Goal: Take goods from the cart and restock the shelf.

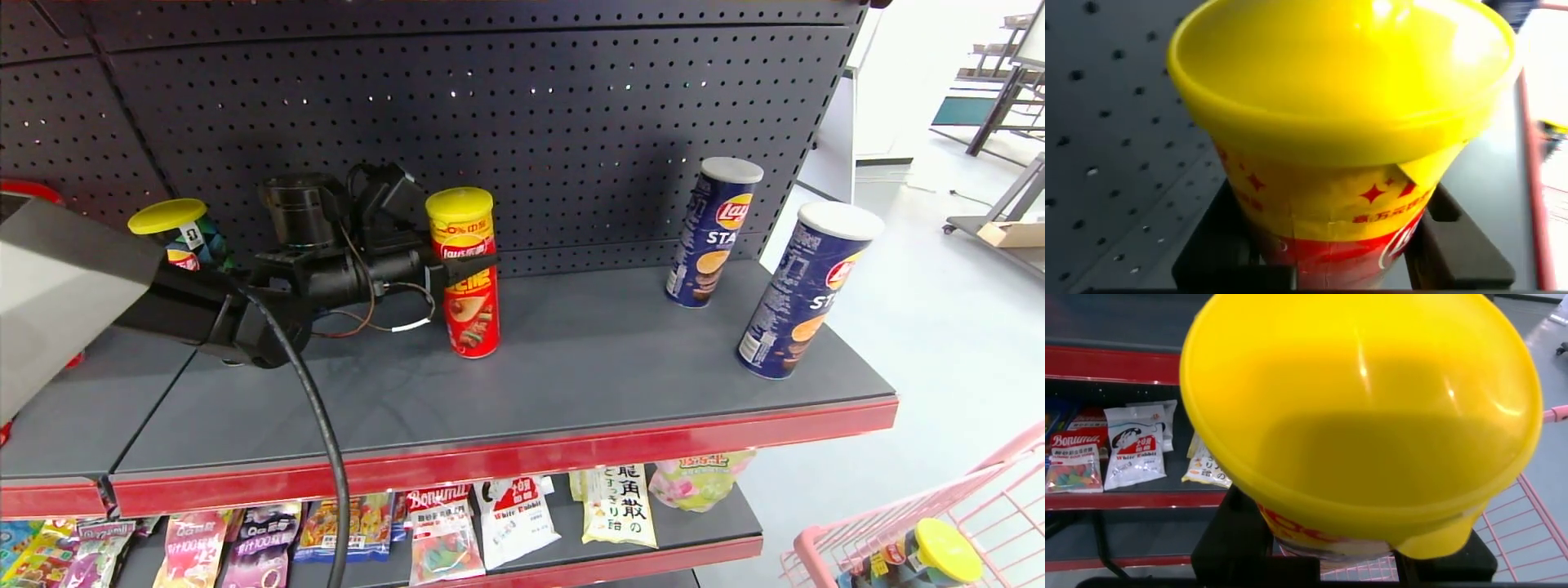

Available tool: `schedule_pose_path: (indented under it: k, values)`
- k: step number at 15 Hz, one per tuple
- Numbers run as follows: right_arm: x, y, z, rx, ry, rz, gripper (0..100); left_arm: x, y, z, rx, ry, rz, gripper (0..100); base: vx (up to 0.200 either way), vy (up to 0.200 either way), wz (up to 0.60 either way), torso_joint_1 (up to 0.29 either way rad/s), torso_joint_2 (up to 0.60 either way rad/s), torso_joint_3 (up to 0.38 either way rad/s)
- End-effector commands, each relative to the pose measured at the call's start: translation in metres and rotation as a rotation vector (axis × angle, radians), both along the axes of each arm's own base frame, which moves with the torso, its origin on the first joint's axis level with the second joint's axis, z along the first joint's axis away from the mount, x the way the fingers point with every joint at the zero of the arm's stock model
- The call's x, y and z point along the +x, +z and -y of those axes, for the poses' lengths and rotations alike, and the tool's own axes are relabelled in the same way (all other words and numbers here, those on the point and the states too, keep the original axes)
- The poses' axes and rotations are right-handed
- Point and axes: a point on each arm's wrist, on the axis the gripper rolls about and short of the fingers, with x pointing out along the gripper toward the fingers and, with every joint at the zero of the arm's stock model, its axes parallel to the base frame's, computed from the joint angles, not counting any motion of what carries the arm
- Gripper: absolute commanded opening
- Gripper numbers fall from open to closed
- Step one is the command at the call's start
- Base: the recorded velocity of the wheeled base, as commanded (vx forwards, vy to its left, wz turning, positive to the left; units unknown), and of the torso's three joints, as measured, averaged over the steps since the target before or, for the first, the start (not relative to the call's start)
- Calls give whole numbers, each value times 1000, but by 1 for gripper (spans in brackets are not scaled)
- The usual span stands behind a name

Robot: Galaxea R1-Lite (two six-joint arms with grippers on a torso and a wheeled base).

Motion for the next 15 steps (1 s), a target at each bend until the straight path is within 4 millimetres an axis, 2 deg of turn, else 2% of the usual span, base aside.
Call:
schedule_pose_path:
  k: [1,3,6,7,8,9,11,15]
  values:
    - [0,2,0,0,1,4,0,-23,15,-7,-6,-32,6,0,0,0,0,0,0,0]
    - [0,2,0,0,1,4,0,-53,18,-16,0,-35,-20,0,0,0,0,0,0,0]
    - [0,2,0,0,1,4,0,-78,8,-24,13,-27,-60,0,0,0,0,0,0,0]
    - [0,2,0,0,1,4,0,-78,8,-24,13,-27,-60,0,0,0,0,0,0,0]
    - [0,2,0,0,1,4,0,-85,-3,-26,8,-25,-54,0,0,0,0,0,0,0]
    - [0,2,0,0,1,4,0,-84,-8,-26,5,-25,-42,0,0,0,0,0,0,0]
    - [0,3,0,0,1,4,0,-81,-11,-24,1,-24,-29,0,0,0,0,0,0,0]
    - [0,4,0,1,1,6,0,-92,-14,-19,-8,-50,-66,0,0,0,0,0,0,0]
